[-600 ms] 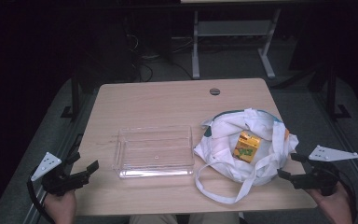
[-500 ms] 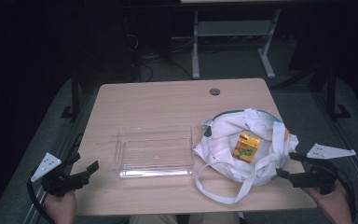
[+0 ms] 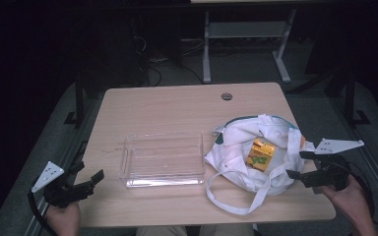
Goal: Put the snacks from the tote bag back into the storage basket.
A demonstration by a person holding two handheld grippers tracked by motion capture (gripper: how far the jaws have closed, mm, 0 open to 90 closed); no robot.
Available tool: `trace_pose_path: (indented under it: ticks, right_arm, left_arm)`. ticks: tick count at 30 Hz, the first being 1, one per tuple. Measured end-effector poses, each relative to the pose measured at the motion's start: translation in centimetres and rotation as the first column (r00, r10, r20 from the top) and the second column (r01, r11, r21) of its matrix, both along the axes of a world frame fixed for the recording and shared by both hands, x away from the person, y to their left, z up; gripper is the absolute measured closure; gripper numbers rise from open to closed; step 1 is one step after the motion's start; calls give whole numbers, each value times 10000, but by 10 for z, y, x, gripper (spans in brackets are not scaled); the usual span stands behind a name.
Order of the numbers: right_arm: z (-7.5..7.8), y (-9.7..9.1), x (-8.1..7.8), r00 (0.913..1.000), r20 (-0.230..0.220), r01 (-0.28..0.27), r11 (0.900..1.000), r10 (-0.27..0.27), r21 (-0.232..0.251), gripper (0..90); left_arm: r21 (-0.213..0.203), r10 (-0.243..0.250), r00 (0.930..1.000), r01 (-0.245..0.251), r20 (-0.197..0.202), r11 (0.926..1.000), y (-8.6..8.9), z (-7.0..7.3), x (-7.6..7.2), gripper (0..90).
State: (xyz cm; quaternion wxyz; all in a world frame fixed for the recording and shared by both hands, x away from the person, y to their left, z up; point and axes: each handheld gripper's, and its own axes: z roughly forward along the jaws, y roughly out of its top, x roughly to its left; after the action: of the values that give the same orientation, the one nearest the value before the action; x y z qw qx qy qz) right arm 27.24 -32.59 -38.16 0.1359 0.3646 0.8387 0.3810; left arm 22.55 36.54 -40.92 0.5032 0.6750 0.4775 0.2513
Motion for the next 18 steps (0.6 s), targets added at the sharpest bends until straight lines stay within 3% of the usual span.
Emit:
trace_pose_path:
  ticks: [7, 18]
  right_arm:
    - [10, 9, 14, 9996, 51, -285, 9996, 285, 6, 150]
    - [24, 26, 34, 9976, -2, -698, 9961, 699, -544, 154]
  left_arm:
    - [36, 21, 10000, -21, -15, 10000, 1, 0, 0, 127]
    - [-98, 110, 9999, -110, -12, 9999, 1, 0, 0, 127]
